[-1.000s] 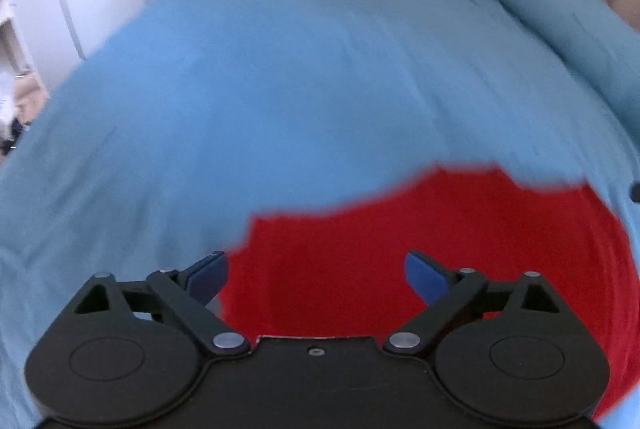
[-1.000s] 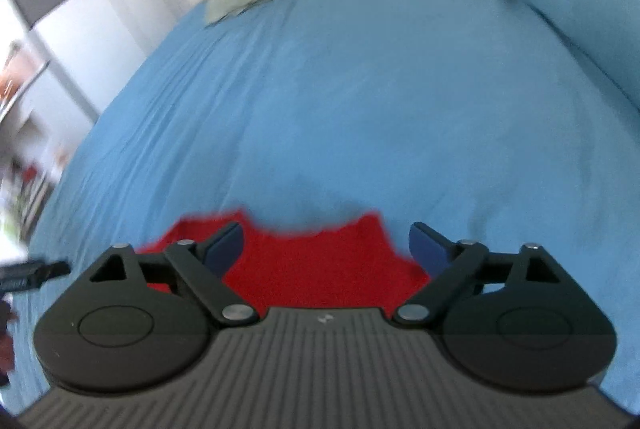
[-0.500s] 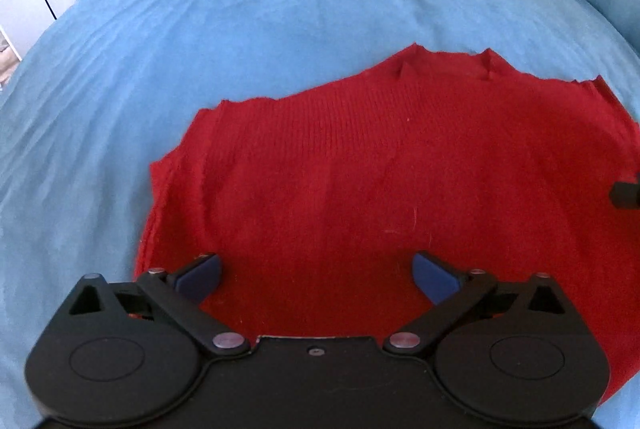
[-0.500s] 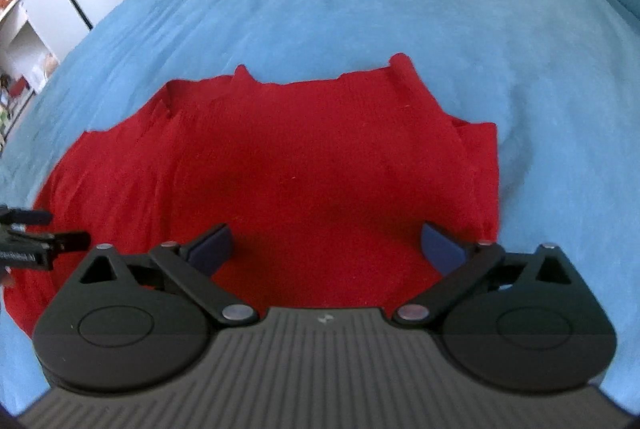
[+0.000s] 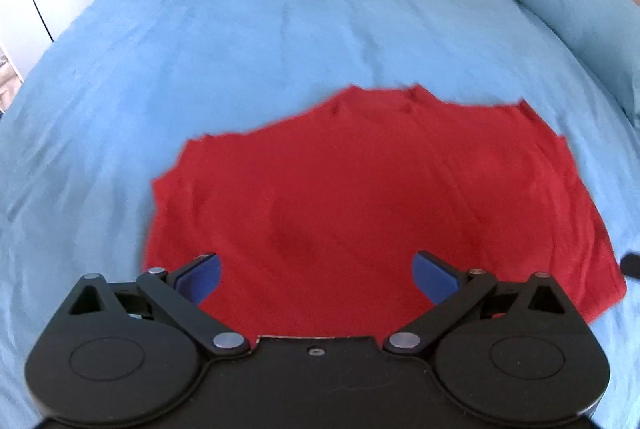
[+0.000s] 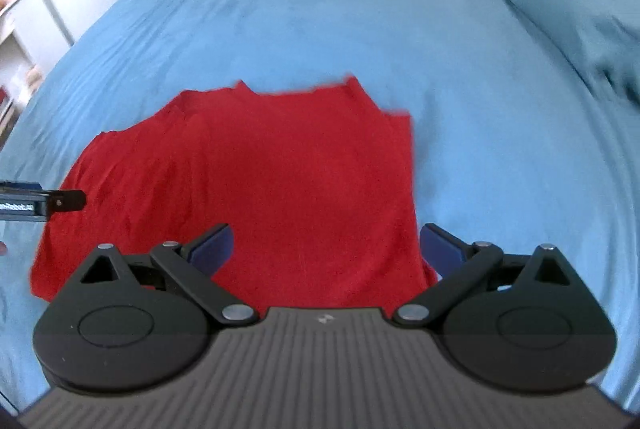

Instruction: Fold small clothes

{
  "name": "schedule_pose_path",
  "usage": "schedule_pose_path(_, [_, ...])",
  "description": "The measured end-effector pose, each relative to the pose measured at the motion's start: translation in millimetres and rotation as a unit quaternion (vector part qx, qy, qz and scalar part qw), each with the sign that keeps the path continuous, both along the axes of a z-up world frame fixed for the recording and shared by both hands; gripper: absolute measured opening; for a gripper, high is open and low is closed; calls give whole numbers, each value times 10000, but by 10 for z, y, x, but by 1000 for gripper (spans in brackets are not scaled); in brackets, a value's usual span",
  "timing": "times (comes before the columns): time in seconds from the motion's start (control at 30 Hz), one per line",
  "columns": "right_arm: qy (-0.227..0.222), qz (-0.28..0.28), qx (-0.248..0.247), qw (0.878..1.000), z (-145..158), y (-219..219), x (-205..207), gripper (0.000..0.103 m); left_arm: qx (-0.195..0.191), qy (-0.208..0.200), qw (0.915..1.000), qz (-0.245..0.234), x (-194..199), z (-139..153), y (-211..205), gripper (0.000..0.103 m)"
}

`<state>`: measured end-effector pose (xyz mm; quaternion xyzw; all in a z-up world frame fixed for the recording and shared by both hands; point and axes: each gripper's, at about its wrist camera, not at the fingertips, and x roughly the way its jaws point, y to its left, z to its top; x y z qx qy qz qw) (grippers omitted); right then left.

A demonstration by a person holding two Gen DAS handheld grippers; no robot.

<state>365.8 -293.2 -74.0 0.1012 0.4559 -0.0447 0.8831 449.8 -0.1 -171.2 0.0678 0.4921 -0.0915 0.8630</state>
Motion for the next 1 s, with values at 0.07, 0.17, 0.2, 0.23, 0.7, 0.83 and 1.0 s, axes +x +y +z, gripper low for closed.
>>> schedule_pose_path(0.07, [83, -258, 130, 9995, -42, 16, -178, 103, -48, 161, 9999, -21, -39, -93, -77, 103])
schedule_pose_path(0.17, [110, -602, 373, 9974, -196, -11, -428, 103, -111, 277, 9996, -6, -75, -210, -189, 103])
schedule_pose_path(0.2, [111, -702, 407, 9966, -272, -18, -474, 103, -129, 297, 9995, 10, -81, -239, -222, 103])
schedule_pose_path(0.23, [107, -795, 424, 9959, -356, -18, -494, 103, -154, 307, 9994, 30, -88, -281, -253, 103])
schedule_pose_path(0.7, [-851, -2209, 1644, 9576, -955, -411, -585, 88, -477, 497, 9976, 114, -6, -490, -535, 103])
schedule_pose_path(0.83, [-969, -2216, 1888, 9518, -997, -587, -456, 84, -565, 507, 9970, 155, 49, -484, -559, 103])
schedule_pose_path(1.0, [-882, -1219, 2008, 9680, -974, -836, -239, 79, -572, 426, 9974, 87, 149, -477, -567, 103])
